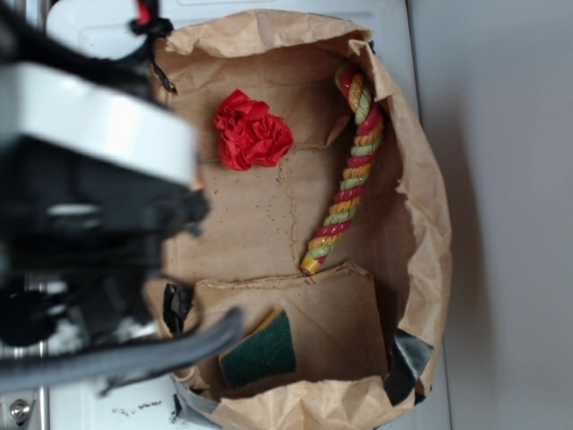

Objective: Grab the multicolored rope.

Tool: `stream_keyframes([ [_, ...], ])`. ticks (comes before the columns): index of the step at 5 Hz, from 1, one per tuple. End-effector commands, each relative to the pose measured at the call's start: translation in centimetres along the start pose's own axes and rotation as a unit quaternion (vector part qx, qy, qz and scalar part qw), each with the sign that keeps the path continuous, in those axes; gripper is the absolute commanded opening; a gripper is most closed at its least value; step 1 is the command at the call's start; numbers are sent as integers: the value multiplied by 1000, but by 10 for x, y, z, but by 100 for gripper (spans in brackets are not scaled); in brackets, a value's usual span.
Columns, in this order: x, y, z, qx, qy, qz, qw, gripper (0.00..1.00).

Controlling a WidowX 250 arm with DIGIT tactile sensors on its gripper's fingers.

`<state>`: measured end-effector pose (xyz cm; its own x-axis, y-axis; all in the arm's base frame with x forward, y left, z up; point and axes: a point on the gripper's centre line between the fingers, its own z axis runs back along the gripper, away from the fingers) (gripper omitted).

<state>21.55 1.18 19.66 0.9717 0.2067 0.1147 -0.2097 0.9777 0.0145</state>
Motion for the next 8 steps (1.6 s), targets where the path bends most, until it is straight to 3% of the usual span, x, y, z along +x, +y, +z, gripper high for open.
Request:
stream_keyframes([
  [1,38,19,-6,-34,-66,89,993,100],
  [2,50,24,-17,-50,-88,143,984,100],
  [4,70,39,-41,-37,-115,235,965,100],
  [6,92,46,-73,-27,-100,301,948,100],
  [8,113,42,-80,-14,-101,296,950,100],
])
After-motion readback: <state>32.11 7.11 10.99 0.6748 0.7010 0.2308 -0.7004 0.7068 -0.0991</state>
